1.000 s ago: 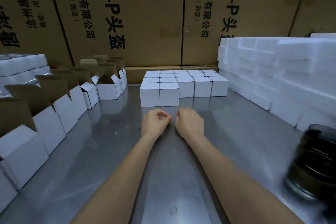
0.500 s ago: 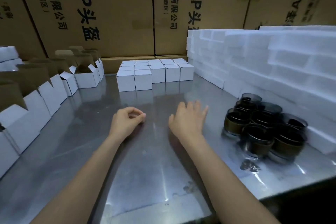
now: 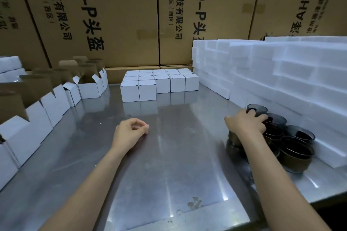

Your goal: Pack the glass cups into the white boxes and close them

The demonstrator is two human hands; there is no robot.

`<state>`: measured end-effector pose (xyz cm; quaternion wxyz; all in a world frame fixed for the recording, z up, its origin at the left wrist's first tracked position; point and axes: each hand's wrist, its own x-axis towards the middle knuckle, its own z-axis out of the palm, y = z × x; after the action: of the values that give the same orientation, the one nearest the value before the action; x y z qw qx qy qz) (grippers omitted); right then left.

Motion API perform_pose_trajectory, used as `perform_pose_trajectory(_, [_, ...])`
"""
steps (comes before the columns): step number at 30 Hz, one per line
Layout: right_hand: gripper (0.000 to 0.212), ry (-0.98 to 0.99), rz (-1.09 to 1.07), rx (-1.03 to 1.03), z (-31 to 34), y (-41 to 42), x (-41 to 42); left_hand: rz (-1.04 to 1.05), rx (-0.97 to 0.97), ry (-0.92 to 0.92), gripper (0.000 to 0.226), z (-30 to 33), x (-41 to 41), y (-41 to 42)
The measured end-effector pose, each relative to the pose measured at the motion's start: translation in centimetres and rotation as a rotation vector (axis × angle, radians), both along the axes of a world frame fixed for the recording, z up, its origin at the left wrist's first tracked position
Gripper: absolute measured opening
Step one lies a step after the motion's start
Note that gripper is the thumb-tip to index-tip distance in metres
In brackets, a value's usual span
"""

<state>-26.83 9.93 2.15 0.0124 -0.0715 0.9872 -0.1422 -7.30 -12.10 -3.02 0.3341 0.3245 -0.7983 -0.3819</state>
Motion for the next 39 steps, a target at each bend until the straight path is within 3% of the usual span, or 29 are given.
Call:
perform_pose_trajectory(17, [0.038, 0.112, 0.383, -0.072, -0.1, -7.2, 0.9, 0.012, 0.042, 0.018, 0.013, -0.2, -0.3, -0.6])
perform_pose_trajectory(20, [0.04, 0.162, 0.366, -0.129, 0.2, -7.4, 1.0, 0.013, 0.048, 0.024, 0.011, -0.3, -0.4, -0.6])
perform_pose_trajectory(23, [0.042, 0.338, 0.234, -0.21, 1.6, -6.8, -0.3, 0.013, 0.038, 0.02, 0.011, -0.3, -0.4, -0.6])
perform_pose_trajectory(25, [0.041, 0.277, 0.138, -0.187, 2.7, -5.9, -2.1, 0.011, 0.038, 0.017, 0.011, -0.3, -0.5, -0.6])
perform_pose_trajectory(29, [0.037, -0.028, 0.078, -0.021, 2.6, -4.8, -5.0, 0.024, 0.055, 0.011, 0.011, -0.3, -0.6, -0.7])
perform_pose_trajectory(34, [0.035, 0.036, 0.136, 0.064, 1.8, -5.5, -5.4, 0.04, 0.063, -0.003, 0.012, -0.4, -0.7, -0.7])
perform_pose_trajectory(39, [0.043, 0.097, 0.191, -0.147, 1.7, -6.4, -5.4, 0.043, 0.067, 0.0, 0.013, -0.5, -0.7, -0.9])
